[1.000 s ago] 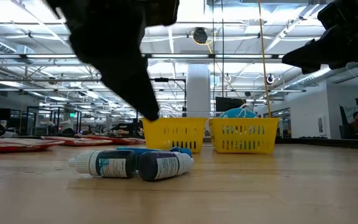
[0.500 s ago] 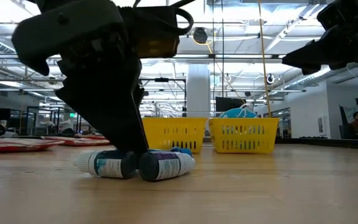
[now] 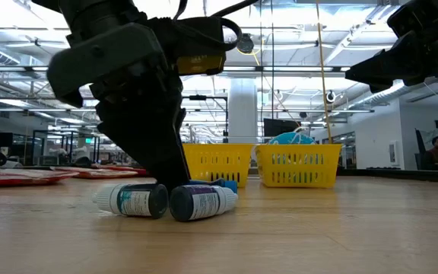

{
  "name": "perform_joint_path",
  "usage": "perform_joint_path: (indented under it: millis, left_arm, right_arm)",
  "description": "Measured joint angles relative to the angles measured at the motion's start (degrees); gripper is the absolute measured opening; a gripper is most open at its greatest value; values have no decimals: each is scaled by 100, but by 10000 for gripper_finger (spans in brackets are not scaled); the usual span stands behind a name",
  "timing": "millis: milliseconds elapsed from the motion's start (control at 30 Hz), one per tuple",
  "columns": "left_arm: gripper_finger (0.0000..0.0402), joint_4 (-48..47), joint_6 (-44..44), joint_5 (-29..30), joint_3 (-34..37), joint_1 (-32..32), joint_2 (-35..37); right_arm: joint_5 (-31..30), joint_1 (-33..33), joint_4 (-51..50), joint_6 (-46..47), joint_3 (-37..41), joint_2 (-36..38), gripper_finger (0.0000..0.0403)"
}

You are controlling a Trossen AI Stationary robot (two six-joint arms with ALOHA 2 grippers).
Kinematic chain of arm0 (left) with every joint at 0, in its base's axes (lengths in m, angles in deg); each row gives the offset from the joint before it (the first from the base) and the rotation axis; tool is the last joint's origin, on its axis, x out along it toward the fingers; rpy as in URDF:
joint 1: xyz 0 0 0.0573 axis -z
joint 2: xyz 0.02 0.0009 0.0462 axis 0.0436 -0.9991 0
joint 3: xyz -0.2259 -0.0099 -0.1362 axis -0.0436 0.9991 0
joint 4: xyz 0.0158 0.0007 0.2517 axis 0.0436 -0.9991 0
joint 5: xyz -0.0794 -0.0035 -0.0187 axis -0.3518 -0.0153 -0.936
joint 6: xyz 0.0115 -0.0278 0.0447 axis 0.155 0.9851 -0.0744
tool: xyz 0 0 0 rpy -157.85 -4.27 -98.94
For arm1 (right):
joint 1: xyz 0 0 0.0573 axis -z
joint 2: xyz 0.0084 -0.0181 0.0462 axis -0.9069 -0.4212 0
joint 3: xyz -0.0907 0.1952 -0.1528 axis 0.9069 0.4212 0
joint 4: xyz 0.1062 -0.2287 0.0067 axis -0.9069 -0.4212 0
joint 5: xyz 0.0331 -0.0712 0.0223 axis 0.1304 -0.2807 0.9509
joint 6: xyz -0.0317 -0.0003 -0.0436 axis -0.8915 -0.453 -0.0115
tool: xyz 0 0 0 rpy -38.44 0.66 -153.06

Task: Pick & Place Food Item
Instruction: Put the blue food coloring bottle into the left yellow bin

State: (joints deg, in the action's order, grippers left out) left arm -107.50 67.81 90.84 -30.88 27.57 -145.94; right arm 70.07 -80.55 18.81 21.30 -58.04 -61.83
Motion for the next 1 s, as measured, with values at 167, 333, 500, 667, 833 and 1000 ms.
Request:
perform_joint_path:
  millis: [167,333,500,667,833,1000]
  left_arm:
    - [92,-3,-26,0,1,-89,0]
    - [64,-1,-27,46,-1,-197,0]
    - [43,33,-200,113,3,-327,116]
    - [41,133,-382,298,3,-418,417]
    - [45,138,-634,568,3,-517,872]
    - [46,133,-636,1085,2,-681,1380]
  right_arm:
    - [0,0,0,0,0,0,91]
    - [0,0,-2,-1,0,0,91]
    - [0,0,-3,0,0,0,91]
    - [0,0,-11,0,0,0,91]
    - [0,0,-50,2,0,1,91]
    - [3,0,-66,45,0,2,91]
